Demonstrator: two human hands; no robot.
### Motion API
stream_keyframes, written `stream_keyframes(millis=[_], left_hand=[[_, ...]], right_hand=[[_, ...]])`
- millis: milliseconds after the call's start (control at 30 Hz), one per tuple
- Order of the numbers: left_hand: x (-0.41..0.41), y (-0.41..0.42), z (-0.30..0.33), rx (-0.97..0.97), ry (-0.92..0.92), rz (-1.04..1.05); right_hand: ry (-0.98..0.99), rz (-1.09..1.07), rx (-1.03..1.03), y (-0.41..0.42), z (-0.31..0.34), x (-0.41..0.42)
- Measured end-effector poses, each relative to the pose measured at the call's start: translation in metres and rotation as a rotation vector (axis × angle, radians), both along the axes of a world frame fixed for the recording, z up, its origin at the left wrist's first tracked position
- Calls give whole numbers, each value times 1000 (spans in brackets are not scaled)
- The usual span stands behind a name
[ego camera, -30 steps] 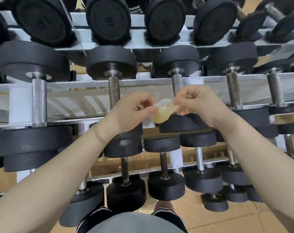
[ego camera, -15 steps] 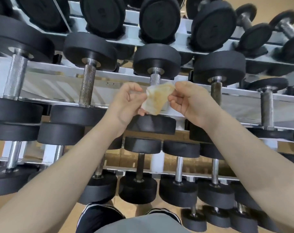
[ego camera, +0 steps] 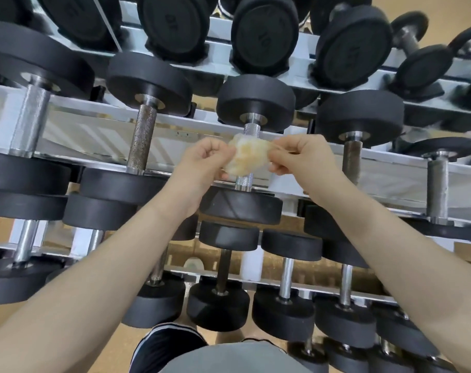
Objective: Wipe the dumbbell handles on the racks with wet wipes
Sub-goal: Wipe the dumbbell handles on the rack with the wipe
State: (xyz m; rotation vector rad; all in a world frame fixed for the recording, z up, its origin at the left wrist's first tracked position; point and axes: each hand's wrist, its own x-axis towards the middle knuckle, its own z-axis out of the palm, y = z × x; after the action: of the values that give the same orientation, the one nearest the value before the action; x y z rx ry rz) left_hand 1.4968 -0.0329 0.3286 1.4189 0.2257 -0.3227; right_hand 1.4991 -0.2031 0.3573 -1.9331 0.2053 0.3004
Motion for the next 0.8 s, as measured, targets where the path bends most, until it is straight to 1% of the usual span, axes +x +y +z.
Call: stream_keyframes(millis=[67,133,200,267,333,400,433,467,500,567,600,700,800], left_hand=[[4,6,-3,8,-22,-15],[7,11,-6,41,-55,-57],[8,15,-10,47,-59,-90],[9,19,-14,7,-30,-108],[10,22,-15,-64,-6,-114],[11,24,-15,-203,20,-151],[12,24,-15,-280,30,-173],[13,24,-16,-327,36,-203],[13,23,-16,-341,42,-238],[15,21,-17,-275,26,-276],[17,20,-18,-228,14,-263],[24,22,-22,-118,39,-131],[29,25,-23,-7,13,-51]], right_hand=[[-32,-44,-118,-2,-3,4],[-43,-42,-157,-2,-4,6],[-38,-65,-69,2,-9,6],[33,-100,102,7,-14,5],[82,-113,216,9,-22,7],[114,-142,311,12,-26,7],[120,-164,326,14,-27,8],[107,-178,288,16,-27,9],[77,-179,206,18,-28,10],[8,-150,50,18,-28,14],[-8,-139,24,17,-28,16],[-4,-165,115,12,-26,20],[-1,-222,181,8,-27,22]])
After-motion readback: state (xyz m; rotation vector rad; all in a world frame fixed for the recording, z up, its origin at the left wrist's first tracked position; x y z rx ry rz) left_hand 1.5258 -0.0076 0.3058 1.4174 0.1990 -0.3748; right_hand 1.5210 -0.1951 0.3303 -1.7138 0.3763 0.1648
